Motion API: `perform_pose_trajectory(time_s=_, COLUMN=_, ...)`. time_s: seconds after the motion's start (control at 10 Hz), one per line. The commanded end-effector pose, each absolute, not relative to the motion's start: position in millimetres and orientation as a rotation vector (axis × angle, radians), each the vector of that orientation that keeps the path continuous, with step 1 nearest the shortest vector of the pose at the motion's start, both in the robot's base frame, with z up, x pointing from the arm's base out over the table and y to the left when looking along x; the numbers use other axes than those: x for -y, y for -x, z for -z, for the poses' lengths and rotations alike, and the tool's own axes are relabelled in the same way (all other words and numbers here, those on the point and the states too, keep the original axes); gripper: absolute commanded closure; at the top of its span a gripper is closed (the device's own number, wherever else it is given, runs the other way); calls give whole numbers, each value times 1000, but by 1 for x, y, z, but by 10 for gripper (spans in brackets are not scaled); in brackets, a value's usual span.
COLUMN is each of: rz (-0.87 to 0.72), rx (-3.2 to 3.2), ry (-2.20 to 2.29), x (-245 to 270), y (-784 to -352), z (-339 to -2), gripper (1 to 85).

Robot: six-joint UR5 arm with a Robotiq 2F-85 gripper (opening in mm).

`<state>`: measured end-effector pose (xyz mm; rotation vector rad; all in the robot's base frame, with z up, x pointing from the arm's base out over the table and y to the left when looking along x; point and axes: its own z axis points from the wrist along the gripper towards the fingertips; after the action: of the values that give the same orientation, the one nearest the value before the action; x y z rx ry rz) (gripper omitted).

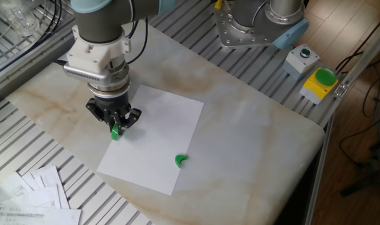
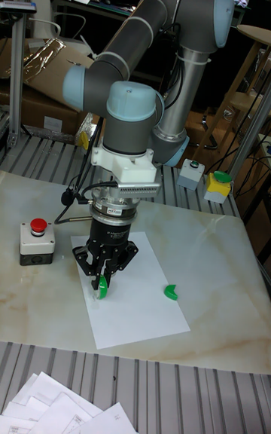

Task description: Use the correction tape on paper

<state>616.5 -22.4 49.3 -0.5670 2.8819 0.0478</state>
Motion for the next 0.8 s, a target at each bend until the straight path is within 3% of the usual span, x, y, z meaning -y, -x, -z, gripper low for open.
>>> perform_pose_trajectory(time_s=0.0, rz=-60, rx=-2866, ry=554, x=21, y=-621, z=-48, gripper=840)
perform_pose_trajectory(time_s=0.7, rz=-74, rx=-2852, ry=567, x=22, y=-624, z=-49, gripper=840)
